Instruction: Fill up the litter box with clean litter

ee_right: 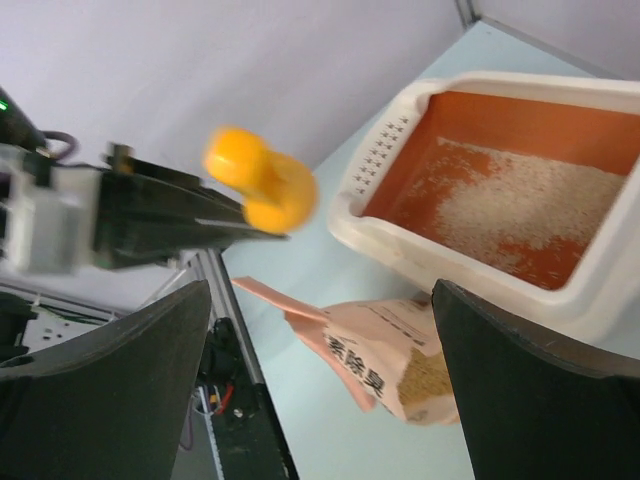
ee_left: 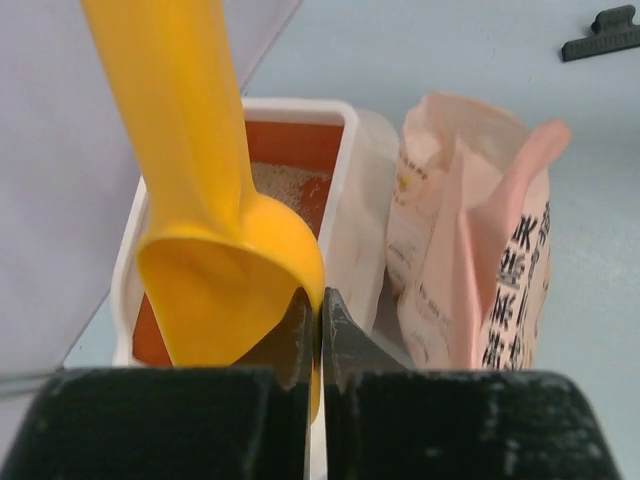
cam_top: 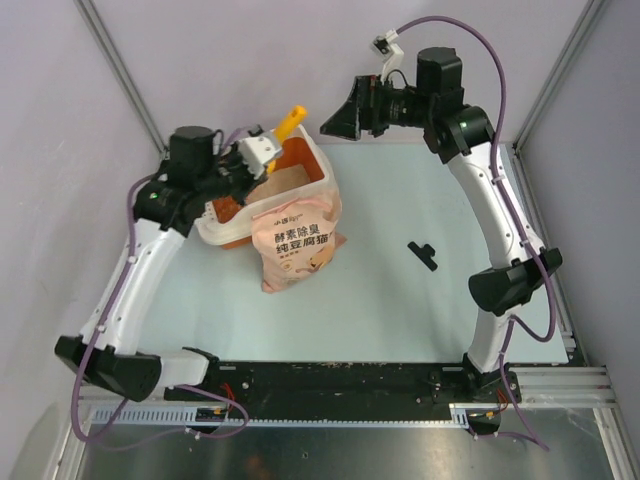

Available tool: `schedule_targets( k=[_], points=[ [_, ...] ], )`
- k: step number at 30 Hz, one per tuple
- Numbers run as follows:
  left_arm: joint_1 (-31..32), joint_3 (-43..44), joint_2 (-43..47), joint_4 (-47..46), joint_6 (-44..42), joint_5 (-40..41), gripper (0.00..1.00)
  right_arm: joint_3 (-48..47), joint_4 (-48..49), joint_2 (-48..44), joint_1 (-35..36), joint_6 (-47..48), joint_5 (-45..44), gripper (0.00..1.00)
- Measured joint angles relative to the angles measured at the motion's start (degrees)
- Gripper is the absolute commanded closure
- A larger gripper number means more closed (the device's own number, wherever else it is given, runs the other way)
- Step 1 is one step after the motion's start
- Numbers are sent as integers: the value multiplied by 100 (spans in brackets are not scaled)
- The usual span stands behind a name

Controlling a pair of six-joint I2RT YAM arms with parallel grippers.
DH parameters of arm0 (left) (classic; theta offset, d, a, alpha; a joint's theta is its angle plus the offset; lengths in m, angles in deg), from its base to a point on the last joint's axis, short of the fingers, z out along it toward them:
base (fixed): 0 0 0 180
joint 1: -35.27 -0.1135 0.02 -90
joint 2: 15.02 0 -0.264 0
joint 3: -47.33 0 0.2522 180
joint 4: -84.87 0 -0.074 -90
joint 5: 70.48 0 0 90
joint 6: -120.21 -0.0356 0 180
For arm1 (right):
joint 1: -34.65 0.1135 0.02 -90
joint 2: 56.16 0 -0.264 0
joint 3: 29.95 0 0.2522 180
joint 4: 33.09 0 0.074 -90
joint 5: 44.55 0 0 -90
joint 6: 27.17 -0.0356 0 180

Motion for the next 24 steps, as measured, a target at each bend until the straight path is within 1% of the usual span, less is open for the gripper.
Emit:
schedule_targets(
  k=[4,8,10,11,15,21,24],
  points=[
    [706,9,-334,-269,203,686,100,-105,175,0,315,-216,-142,3],
    [1075,9,-417,-503,352,1073,100,-168,234,24,612,-299,-352,6],
    [1156,9,-413,-629,420,1180,100,-271,247,107,691,-326,-428,8],
    [1178,9,-411,-669,450,1220,100,-308,247,144,699,-330,-472,11],
    [1224,9,-411,-804,498,1300,100,-387,247,313,691,-387,-590,14],
    [1287,9,-411,-868,496,1327,100,-603,243,625,728,-407,-756,16],
    [1316,9,-411,-868,494,1322,100,-669,245,697,789,-389,-835,23]
  ],
)
